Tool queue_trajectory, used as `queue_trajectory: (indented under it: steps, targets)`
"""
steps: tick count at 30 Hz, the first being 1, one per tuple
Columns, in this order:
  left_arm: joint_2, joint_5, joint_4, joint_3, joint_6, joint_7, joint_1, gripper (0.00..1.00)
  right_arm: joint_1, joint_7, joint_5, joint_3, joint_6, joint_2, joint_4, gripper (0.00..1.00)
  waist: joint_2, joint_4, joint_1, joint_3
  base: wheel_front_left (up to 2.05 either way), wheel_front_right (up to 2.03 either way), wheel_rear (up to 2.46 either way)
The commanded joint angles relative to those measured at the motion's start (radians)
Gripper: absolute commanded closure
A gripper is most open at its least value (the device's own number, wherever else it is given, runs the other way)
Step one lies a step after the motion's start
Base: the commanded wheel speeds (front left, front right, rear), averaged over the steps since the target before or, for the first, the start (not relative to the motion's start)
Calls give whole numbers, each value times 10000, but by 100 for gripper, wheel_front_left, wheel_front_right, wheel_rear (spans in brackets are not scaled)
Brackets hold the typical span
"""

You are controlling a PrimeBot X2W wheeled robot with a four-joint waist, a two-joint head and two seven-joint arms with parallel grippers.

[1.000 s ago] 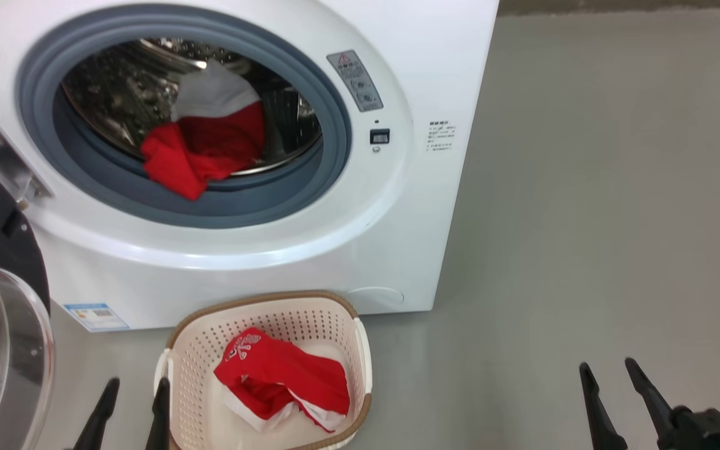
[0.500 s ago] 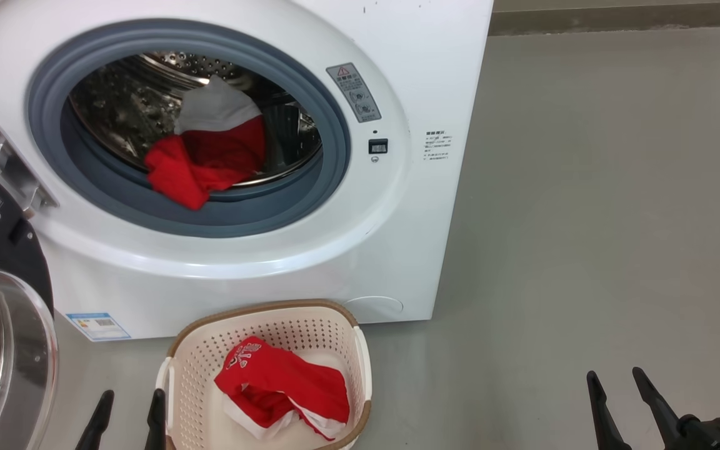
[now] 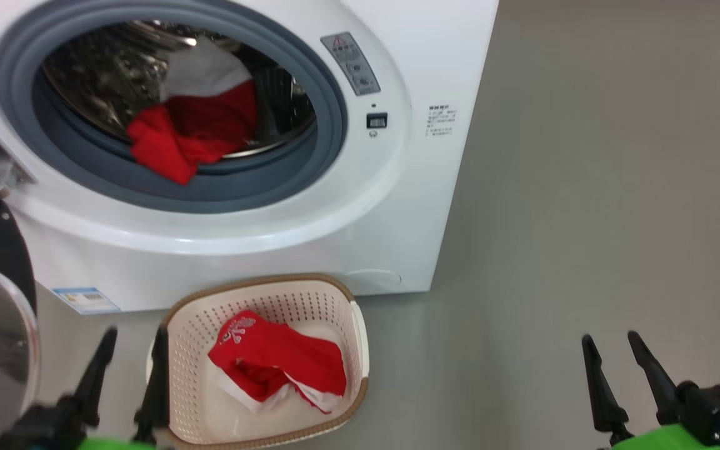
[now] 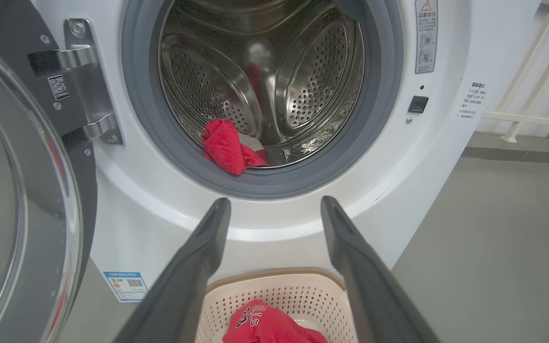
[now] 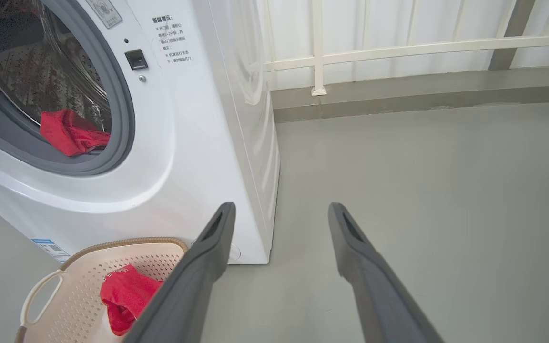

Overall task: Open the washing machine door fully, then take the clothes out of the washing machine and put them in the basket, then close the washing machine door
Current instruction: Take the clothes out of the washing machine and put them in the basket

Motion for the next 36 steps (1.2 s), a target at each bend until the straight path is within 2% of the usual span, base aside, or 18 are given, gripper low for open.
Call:
queue_trajectory:
  steps: [1,3,10,15,20,30,36]
  targets:
    - [228,163,62,240,13,-51,-769,0,-428,-63,81,320,73,-143,-234,0,-1,-155,0,512,0,0,0]
    - [298,222,344,159,13,-51,-1138,0,-523,-63,113,339,73,-143,-243,0,-1,-191,0,669,0,0,0]
    - [796,659,2698,-220,13,-51,-4516,0,-1434,-63,265,680,73,-143,-294,0,-1,-493,0,2128,0,0,0]
    - [1139,1056,3848,-460,15,-51,-6200,0,-1885,-63,342,820,73,-143,-388,0,-1,-605,0,2853,0,0,0]
    - [1592,2030,5157,-908,369,-51,-8122,0,-2267,-63,381,900,73,-143,-482,0,-1,-687,0,3510,0,0,0]
    - [2249,2467,7728,-1054,837,-51,-10554,0,-2713,-63,514,1093,73,-143,-585,0,-1,-1092,0,4110,0,0,0]
    - [2639,2369,8648,-966,899,-51,-11584,0,-2970,-63,613,1256,73,-143,-688,0,-1,-1388,0,4484,0,0,0]
